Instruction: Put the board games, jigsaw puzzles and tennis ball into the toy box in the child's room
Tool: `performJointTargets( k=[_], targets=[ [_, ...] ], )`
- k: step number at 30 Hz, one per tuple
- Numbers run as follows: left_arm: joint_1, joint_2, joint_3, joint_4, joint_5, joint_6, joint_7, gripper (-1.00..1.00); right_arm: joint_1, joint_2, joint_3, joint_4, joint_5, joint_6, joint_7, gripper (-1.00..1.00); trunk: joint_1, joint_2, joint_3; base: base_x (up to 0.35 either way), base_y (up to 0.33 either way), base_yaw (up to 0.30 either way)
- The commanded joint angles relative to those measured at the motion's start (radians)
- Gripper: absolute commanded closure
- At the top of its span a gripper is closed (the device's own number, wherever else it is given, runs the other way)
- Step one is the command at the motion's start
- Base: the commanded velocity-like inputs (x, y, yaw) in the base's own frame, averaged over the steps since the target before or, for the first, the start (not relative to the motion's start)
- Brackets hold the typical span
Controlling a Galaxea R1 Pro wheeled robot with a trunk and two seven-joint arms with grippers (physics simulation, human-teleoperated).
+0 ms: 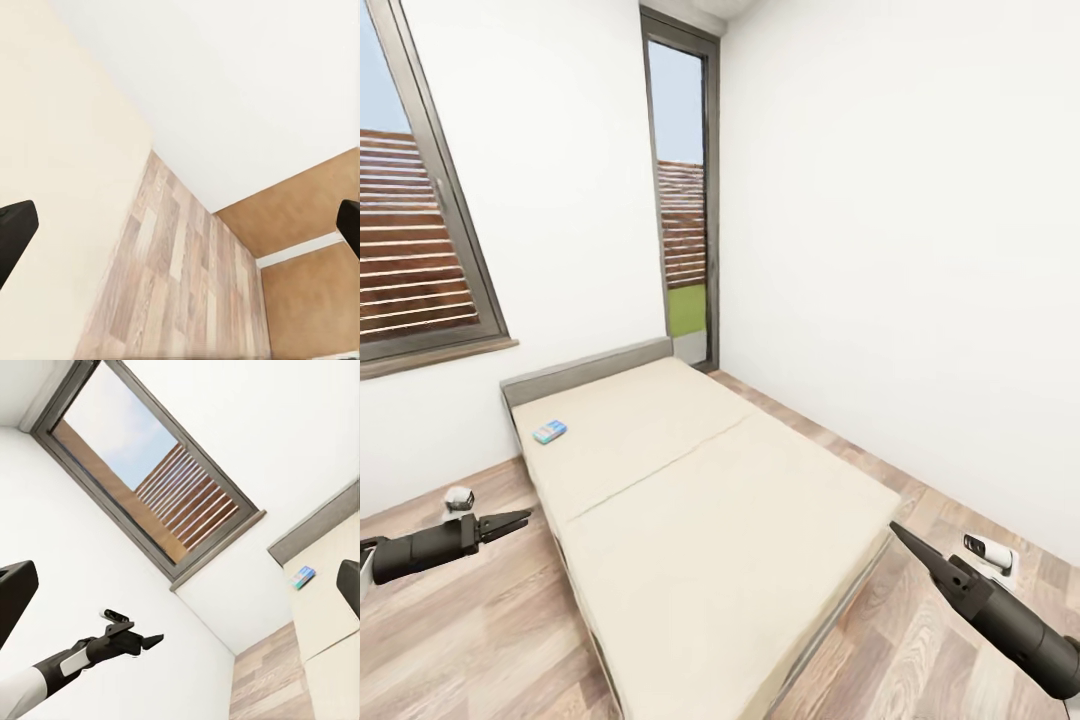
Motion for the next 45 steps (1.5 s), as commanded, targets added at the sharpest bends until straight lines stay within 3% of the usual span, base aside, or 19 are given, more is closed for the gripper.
performJointTargets(
  k=[1, 21, 45],
  targets=[
    [-0.001, 0.0, 0.001, 0.0, -0.002, 0.011, -0.004, -1.0, -0.001, 0.0, 0.0, 0.0, -0.003, 0.008, 0.001, -1.0, 0.001, -0.002, -0.002, 0.083, 0.171, -0.267],
    [-0.001, 0.0, 0.001, 0.0, -0.002, 0.011, -0.005, -1.0, -0.001, 0.0, -0.001, 0.0, -0.003, 0.008, 0.001, -1.0, 0.001, -0.002, 0.008, 0.095, 0.131, -0.267],
    [-0.001, 0.001, 0.001, 0.0, -0.002, 0.011, -0.028, -1.0, -0.001, 0.0, -0.003, 0.0, -0.003, 0.01, 0.001, -1.0, 0.001, -0.002, 0.017, -0.005, 0.106, -0.229]
  ],
)
